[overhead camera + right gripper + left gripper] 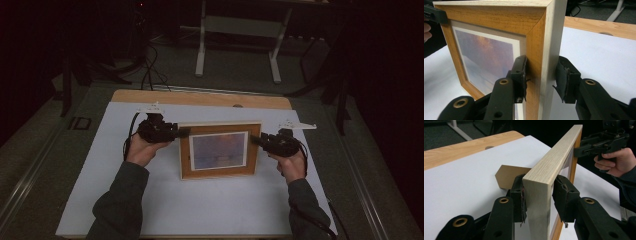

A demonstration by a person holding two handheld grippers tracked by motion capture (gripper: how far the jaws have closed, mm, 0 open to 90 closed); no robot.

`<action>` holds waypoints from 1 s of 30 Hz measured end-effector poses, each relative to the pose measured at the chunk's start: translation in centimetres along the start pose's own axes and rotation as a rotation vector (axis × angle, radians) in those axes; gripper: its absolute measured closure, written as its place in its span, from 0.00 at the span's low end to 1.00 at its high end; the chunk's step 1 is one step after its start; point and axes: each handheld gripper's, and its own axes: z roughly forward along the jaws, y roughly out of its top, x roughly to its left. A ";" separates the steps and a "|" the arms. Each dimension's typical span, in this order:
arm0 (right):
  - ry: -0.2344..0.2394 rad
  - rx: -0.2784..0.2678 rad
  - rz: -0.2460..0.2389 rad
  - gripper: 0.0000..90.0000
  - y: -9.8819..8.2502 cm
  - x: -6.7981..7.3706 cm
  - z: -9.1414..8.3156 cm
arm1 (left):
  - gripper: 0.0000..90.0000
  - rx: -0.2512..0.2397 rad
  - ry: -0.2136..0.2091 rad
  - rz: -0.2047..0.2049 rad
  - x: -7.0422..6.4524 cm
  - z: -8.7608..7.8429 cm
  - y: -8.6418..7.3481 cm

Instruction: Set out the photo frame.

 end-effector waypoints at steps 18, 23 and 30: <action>0.003 0.002 -0.010 0.70 -0.2 0.9 0.1 | 0.69 -0.018 -0.005 -0.014 1.0 -0.3 0.0; 0.002 0.001 -0.010 0.70 -0.2 0.9 0.1 | 0.69 -0.018 -0.008 -0.019 1.0 -0.3 0.0; -0.001 0.001 -0.013 0.70 -0.2 1.0 0.1 | 0.69 -0.019 -0.011 -0.018 1.1 -0.3 0.0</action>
